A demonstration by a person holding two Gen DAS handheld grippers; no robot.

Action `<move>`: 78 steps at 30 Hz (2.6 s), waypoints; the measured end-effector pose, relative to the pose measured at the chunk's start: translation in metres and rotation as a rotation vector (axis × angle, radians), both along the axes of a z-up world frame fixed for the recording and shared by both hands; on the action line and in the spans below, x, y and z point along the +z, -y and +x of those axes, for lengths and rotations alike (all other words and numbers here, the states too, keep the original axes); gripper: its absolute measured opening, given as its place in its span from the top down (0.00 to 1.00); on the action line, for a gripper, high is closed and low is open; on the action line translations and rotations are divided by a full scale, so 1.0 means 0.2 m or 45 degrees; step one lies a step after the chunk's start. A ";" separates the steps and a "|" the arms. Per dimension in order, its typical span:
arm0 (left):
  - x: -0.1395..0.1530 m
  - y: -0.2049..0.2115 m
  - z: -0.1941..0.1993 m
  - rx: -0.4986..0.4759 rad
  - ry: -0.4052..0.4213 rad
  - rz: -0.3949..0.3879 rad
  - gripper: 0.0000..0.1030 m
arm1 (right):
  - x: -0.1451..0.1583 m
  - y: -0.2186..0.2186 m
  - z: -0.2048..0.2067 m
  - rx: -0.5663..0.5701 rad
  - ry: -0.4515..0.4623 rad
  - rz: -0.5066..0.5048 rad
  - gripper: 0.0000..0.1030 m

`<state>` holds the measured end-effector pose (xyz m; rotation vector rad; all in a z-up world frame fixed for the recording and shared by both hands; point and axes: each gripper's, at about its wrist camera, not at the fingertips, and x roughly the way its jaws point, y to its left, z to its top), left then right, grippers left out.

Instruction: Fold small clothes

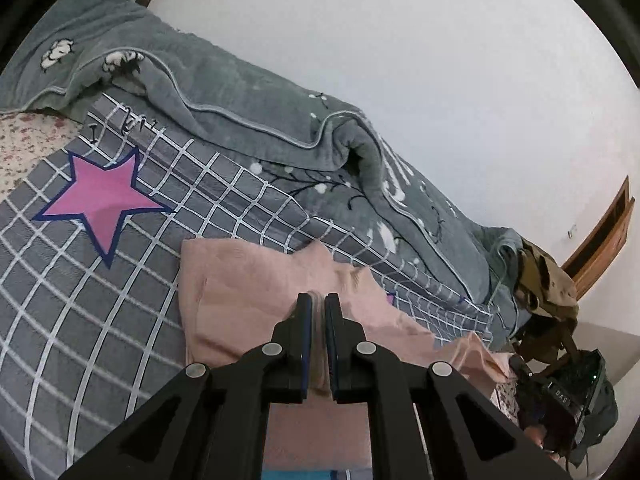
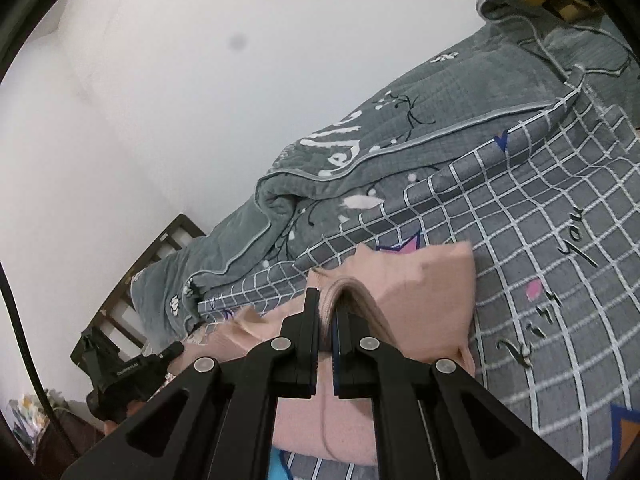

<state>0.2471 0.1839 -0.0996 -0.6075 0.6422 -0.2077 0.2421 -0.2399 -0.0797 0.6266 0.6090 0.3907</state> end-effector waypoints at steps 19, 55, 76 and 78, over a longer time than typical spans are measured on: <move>-0.23 -0.01 0.54 0.093 -0.144 0.098 0.69 | -0.33 -0.09 0.56 -0.029 -0.089 -0.275 0.62; -0.47 0.19 0.63 0.103 -0.279 0.493 0.90 | -0.59 -0.16 0.66 -0.053 -0.282 -0.602 0.95; -0.48 0.32 0.64 0.037 -0.231 0.683 0.54 | -0.55 -0.21 0.60 -0.030 -0.195 -0.614 0.63; -0.48 0.31 0.64 0.035 -0.230 0.687 0.53 | -0.55 -0.20 0.60 -0.020 -0.192 -0.603 0.63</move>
